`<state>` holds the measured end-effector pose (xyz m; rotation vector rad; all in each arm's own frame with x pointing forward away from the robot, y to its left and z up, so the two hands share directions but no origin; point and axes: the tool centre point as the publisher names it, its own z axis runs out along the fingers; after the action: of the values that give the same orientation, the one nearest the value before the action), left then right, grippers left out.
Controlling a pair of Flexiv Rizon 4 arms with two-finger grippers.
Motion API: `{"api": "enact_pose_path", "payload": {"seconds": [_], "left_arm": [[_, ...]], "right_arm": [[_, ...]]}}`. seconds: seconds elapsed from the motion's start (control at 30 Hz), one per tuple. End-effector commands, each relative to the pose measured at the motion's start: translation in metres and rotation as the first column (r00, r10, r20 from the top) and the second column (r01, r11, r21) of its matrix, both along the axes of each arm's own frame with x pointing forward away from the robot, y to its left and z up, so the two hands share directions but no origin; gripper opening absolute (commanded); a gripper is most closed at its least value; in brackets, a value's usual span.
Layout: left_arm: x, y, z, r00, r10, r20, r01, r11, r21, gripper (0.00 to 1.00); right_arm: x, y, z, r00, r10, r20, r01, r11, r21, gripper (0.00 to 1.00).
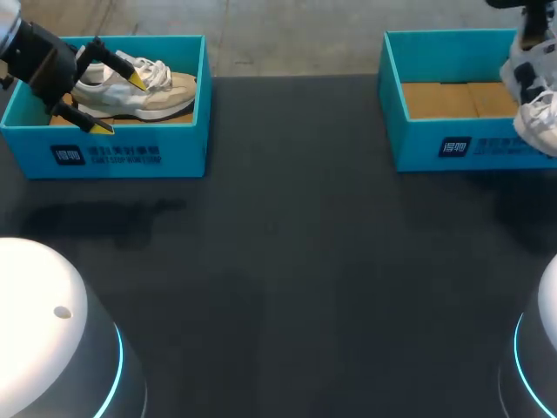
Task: Take the shoe out of the shoebox, open the shoe tongue, remove and reinsert the insole, then place the shoe into the shoebox
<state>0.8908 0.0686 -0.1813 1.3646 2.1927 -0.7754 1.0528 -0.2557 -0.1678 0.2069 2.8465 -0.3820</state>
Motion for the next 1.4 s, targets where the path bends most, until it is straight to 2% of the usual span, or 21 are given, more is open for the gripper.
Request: {"api": "enact_pose_path", "payload": {"seconds": [0.03, 0.27, 0.37, 0.43, 0.57, 0.67, 0.83, 0.93, 0.97, 1.23, 1.3, 1.4], "left_arm": [[0.0, 0.0, 0.0, 1.0, 0.0, 0.0, 0.0, 1.0, 0.004, 1.0], [0.0, 0.0, 0.0, 1.0, 0.0, 0.0, 0.0, 1.0, 0.004, 1.0], [0.0, 0.0, 0.0, 1.0, 0.0, 0.0, 0.0, 1.0, 0.004, 1.0], [0.0, 0.0, 0.0, 1.0, 0.0, 0.0, 0.0, 1.0, 0.004, 1.0], [0.0, 0.0, 0.0, 1.0, 0.0, 0.0, 0.0, 1.0, 0.004, 1.0], [0.0, 0.0, 0.0, 1.0, 0.0, 0.0, 0.0, 1.0, 0.004, 1.0], [0.0, 0.0, 0.0, 1.0, 0.0, 0.0, 0.0, 1.0, 0.004, 1.0], [0.0, 0.0, 0.0, 1.0, 0.0, 0.0, 0.0, 1.0, 0.004, 1.0], [0.0, 0.0, 0.0, 1.0, 0.0, 0.0, 0.0, 1.0, 0.004, 1.0], [0.0, 0.0, 0.0, 1.0, 0.0, 0.0, 0.0, 1.0, 0.004, 1.0], [0.0, 0.0, 0.0, 1.0, 0.0, 0.0, 0.0, 1.0, 0.004, 1.0], [0.0, 0.0, 0.0, 1.0, 0.0, 0.0, 0.0, 1.0, 0.004, 1.0]], "right_arm": [[0.009, -0.02, -0.005, 1.0, 0.007, -0.022, -0.007, 1.0, 0.013, 0.0], [0.01, -0.05, -0.015, 0.997, -0.072, -0.039, 0.073, 0.997, 0.02, 0.0], [0.007, -0.053, -0.011, 0.989, -0.15, -0.014, 0.151, 0.988, 0.021, 0.0], [0.005, -0.055, -0.009, 0.968, -0.252, 0.003, 0.252, 0.968, 0.02, 0.0], [-0.003, -0.056, -0.004, 0.858, -0.514, 0.026, 0.513, 0.858, 0.031, 0.0], [-0.007, -0.054, -0.002, 0.786, -0.616, 0.054, 0.615, 0.788, 0.031, 0.0], [-0.015, -0.061, 0.002, 0.606, -0.789, 0.098, 0.788, 0.613, 0.066, 0.0], [-0.017, -0.062, 0.002, 0.533, -0.839, 0.109, 0.837, 0.542, 0.082, 0.0], [-0.019, -0.064, 0.002, 0.477, -0.872, 0.109, 0.869, 0.487, 0.088, 0.0], [-0.025, -0.071, -0.003, 0.275, -0.957, 0.095, 0.945, 0.287, 0.156, 0.0], [-0.028, -0.071, -0.002, 0.228, -0.968, 0.102, 0.955, 0.243, 0.171, 0.0], [-0.032, -0.072, 0.0, 0.198, -0.975, 0.105, 0.962, 0.214, 0.171, 0.0]]}}
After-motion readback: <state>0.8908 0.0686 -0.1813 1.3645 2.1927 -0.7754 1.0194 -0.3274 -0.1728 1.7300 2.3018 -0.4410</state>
